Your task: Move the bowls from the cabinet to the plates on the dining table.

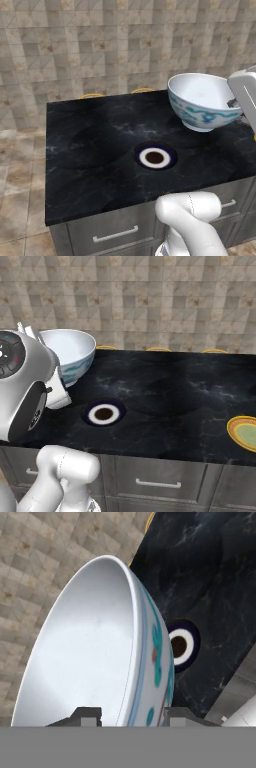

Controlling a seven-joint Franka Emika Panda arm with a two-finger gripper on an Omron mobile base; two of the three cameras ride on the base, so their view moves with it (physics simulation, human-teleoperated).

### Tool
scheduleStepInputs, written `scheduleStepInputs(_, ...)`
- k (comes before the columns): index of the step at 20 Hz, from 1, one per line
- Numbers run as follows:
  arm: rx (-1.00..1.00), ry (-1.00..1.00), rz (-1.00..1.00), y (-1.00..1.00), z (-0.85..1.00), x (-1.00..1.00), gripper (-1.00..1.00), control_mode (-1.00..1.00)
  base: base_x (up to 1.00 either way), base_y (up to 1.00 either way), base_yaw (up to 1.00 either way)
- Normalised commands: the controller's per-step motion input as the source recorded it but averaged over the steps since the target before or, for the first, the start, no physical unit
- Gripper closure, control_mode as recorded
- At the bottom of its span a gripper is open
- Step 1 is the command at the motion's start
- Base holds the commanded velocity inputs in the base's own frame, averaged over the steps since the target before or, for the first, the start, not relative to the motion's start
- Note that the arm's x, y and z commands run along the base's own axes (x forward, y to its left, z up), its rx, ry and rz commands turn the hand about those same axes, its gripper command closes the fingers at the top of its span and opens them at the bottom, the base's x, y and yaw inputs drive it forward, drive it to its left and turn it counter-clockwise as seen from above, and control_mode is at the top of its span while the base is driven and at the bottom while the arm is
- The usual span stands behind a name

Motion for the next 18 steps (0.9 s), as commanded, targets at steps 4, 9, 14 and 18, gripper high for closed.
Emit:
scheduleStepInputs(4,0.0,0.0,0.0,0.0,0.0,0.03,1.0,-1.0,0.0,0.0,0.0)
scheduleStepInputs(9,0.0,0.01,0.05,-0.25,-0.01,0.37,1.0,-1.0,0.0,0.0,0.0)
scheduleStepInputs(14,-0.02,0.08,0.11,-0.34,-0.08,0.49,1.0,-1.0,0.0,0.0,0.0)
scheduleStepInputs(18,0.0,0.12,0.12,-0.08,-0.32,0.5,1.0,-1.0,0.0,0.0,0.0)
